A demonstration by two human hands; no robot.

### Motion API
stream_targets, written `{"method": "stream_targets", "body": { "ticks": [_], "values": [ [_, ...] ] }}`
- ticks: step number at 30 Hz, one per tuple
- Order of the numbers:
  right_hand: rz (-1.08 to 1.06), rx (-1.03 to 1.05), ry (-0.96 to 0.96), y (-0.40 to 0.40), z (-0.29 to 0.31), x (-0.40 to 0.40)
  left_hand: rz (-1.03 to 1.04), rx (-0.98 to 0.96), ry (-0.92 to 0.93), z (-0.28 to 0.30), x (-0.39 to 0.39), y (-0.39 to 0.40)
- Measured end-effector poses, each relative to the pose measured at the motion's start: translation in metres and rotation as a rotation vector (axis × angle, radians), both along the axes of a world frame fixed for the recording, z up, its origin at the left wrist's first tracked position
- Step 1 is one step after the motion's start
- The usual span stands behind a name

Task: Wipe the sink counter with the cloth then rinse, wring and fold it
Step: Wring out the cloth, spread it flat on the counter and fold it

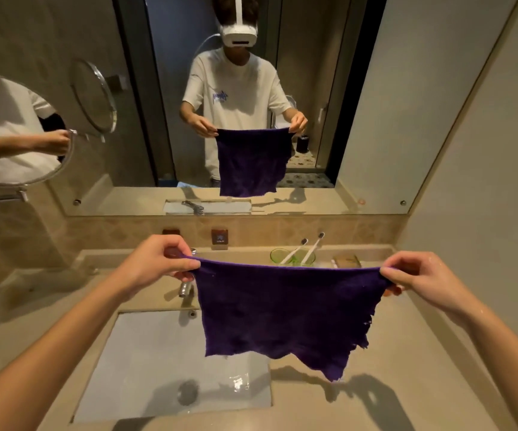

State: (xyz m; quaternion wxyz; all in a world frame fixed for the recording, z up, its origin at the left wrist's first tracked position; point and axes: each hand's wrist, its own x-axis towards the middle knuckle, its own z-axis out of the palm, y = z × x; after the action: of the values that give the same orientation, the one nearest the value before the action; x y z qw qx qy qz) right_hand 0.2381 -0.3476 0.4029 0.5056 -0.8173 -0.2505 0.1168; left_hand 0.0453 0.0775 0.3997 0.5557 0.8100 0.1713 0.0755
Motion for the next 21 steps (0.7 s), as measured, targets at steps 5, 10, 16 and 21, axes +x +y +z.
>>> {"method": "stream_targets", "body": {
  "ticks": [5,10,16,21],
  "values": [
    [0.091,-0.082,-0.01,-0.046,-0.013,0.051,0.037,-0.059,0.005,-0.028,0.032,-0.052],
    [0.086,-0.158,-0.036,-0.07,-0.027,0.117,0.148,-0.128,0.02,-0.05,0.077,-0.092],
    [0.021,-0.223,-0.139,-0.071,-0.046,0.186,0.201,-0.129,0.058,-0.061,0.137,-0.119],
    [-0.035,-0.213,-0.221,-0.083,-0.048,0.206,0.219,-0.074,0.008,-0.056,0.16,-0.133]
  ]
}}
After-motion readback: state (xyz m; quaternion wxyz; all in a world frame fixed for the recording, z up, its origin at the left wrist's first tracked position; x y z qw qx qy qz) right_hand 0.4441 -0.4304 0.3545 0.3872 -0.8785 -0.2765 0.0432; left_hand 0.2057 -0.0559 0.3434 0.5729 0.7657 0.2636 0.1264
